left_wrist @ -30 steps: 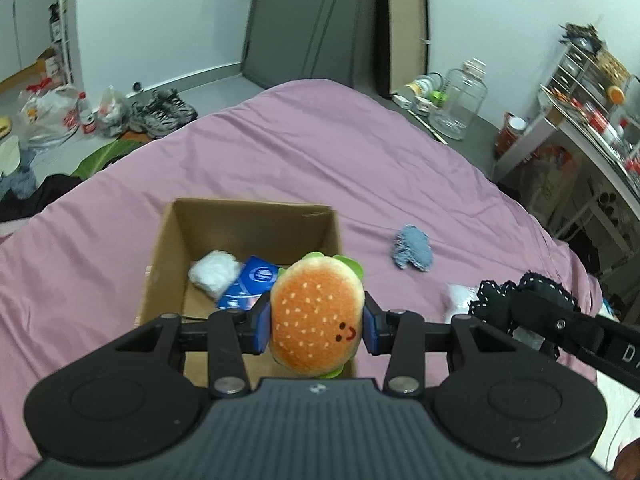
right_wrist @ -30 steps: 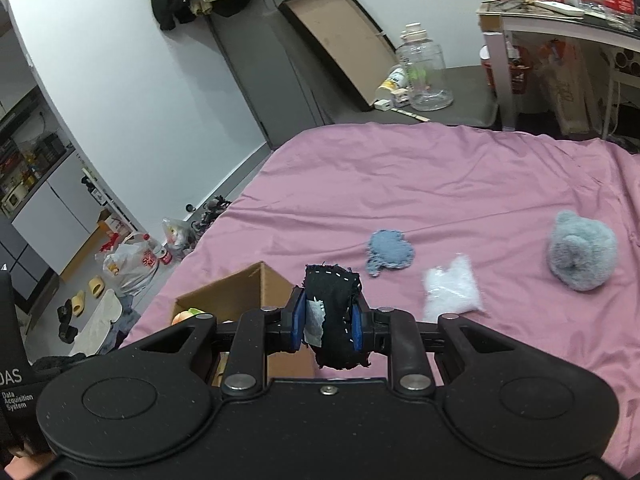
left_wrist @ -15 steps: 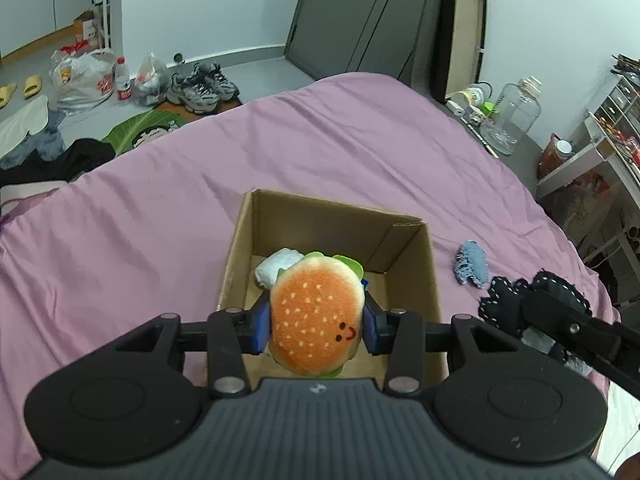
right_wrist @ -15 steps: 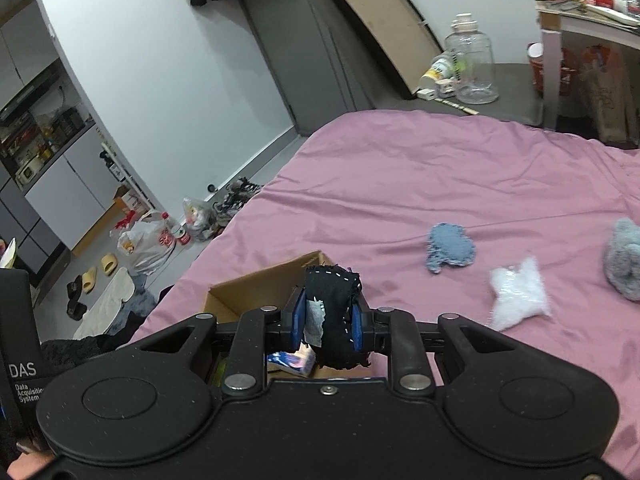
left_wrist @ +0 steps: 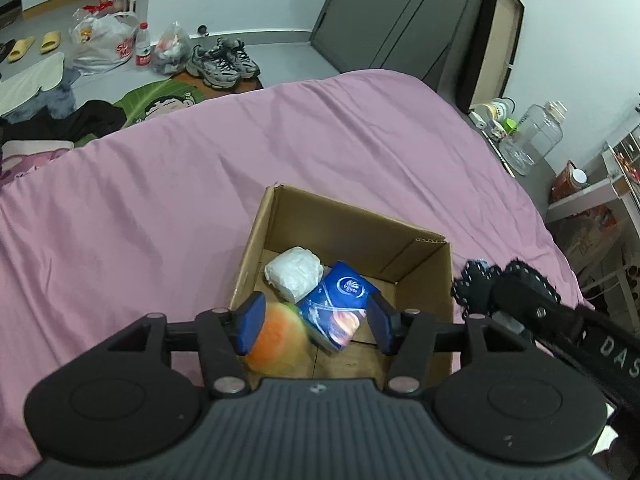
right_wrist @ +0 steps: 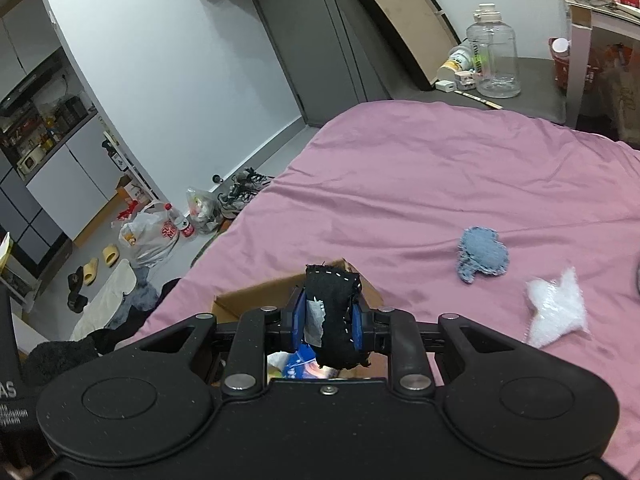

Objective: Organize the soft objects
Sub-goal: 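Carry both items over the box and open both tools to drop them, then grasp the denim patch with the left tool while the right tool grasps the filling bag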

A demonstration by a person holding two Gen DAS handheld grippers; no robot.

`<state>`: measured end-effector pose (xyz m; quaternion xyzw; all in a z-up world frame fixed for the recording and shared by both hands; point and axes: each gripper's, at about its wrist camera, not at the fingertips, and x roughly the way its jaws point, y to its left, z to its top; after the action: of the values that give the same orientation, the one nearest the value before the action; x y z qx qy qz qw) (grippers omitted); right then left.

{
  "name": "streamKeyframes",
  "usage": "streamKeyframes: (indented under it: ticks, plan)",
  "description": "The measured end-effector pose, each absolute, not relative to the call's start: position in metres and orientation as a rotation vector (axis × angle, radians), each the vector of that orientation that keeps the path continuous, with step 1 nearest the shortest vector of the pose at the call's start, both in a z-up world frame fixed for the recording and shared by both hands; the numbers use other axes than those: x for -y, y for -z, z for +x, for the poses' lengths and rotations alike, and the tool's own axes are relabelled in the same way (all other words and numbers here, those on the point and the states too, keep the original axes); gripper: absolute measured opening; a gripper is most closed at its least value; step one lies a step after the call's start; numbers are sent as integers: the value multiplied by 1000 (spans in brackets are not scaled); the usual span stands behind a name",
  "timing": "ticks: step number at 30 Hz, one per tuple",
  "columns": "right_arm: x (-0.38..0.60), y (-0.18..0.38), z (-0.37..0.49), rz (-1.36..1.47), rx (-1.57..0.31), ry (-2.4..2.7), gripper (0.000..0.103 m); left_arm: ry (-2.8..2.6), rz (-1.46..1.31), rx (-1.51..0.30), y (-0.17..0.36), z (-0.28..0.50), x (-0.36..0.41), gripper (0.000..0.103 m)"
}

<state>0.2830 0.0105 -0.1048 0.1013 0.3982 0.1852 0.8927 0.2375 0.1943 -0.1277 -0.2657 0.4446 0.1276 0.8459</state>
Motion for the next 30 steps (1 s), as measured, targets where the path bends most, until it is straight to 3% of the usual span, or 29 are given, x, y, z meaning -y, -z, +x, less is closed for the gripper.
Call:
streamKeyframes:
  ticks: [10, 30]
  plan:
    - [-14, 97, 291, 190, -815, -410, 43, -301, -565, -911, 122, 240, -194, 60]
    - [94, 97, 294, 121, -807, -310, 47, -232, -351, -864, 104, 244, -136, 64]
